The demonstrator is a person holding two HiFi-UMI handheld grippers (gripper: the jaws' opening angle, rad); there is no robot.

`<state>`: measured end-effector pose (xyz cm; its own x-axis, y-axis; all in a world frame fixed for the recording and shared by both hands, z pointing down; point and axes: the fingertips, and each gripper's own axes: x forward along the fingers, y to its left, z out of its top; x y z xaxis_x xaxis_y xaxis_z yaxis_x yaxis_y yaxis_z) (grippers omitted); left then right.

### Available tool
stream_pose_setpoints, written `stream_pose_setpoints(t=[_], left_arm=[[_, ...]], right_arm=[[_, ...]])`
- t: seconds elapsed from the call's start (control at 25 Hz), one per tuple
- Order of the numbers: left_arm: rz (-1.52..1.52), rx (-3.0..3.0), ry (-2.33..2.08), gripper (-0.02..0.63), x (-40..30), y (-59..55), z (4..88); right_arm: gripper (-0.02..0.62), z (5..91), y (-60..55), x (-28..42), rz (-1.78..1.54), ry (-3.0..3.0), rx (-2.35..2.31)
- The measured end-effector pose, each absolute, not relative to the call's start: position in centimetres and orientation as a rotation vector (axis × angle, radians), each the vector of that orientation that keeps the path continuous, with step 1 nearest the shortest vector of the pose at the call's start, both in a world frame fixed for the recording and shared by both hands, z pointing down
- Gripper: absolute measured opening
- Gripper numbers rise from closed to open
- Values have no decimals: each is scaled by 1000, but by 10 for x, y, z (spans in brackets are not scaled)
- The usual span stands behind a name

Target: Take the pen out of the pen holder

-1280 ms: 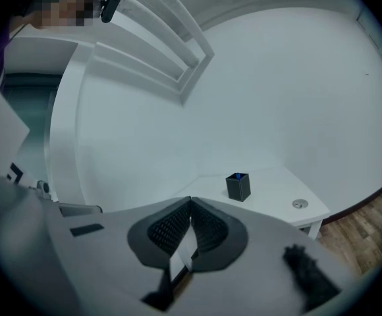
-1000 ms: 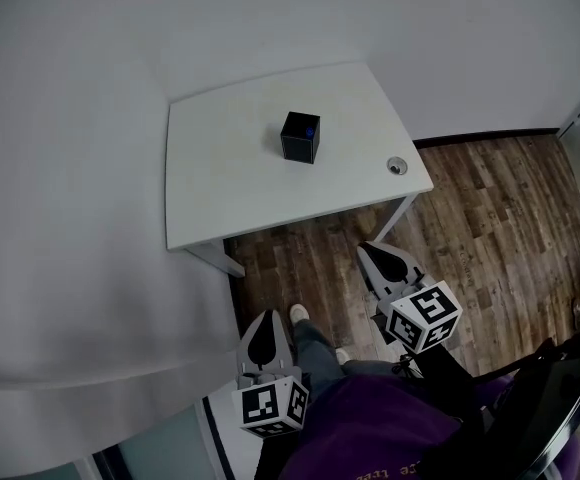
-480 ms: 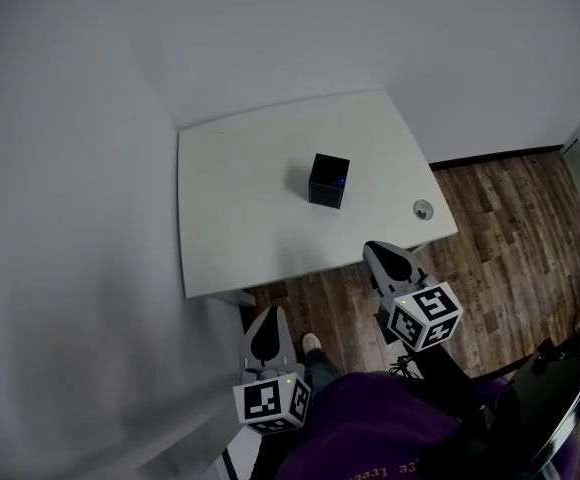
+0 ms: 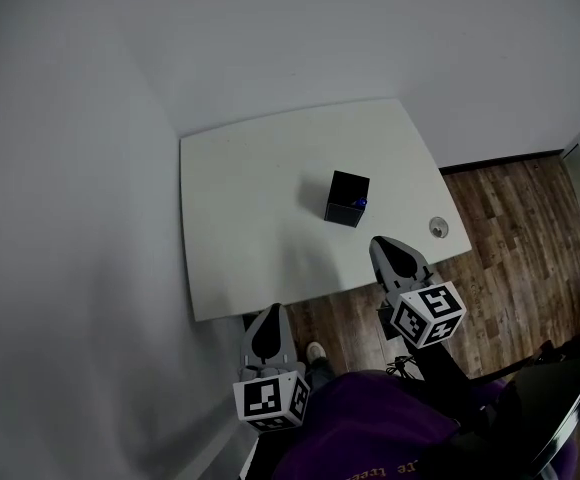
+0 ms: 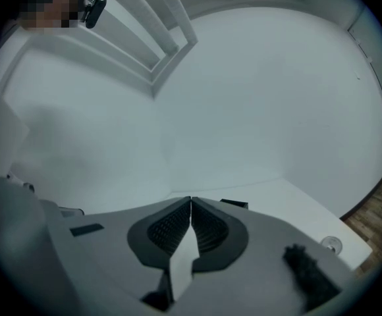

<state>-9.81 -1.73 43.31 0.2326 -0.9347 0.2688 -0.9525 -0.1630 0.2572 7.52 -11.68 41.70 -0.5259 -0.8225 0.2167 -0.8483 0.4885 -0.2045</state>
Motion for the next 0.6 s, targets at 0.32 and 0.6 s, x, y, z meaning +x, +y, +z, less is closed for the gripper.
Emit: stream_pose_setpoints(t=[0.32,0.6], left_arm=[[58,2149,-1710,7,-107,-31,438],[72,2154,-1684,6,-97,-40,443]], right_arm=[[12,425,-139,82,380,-2560,1567],[14,434,-161,95,331,-2516,1587]])
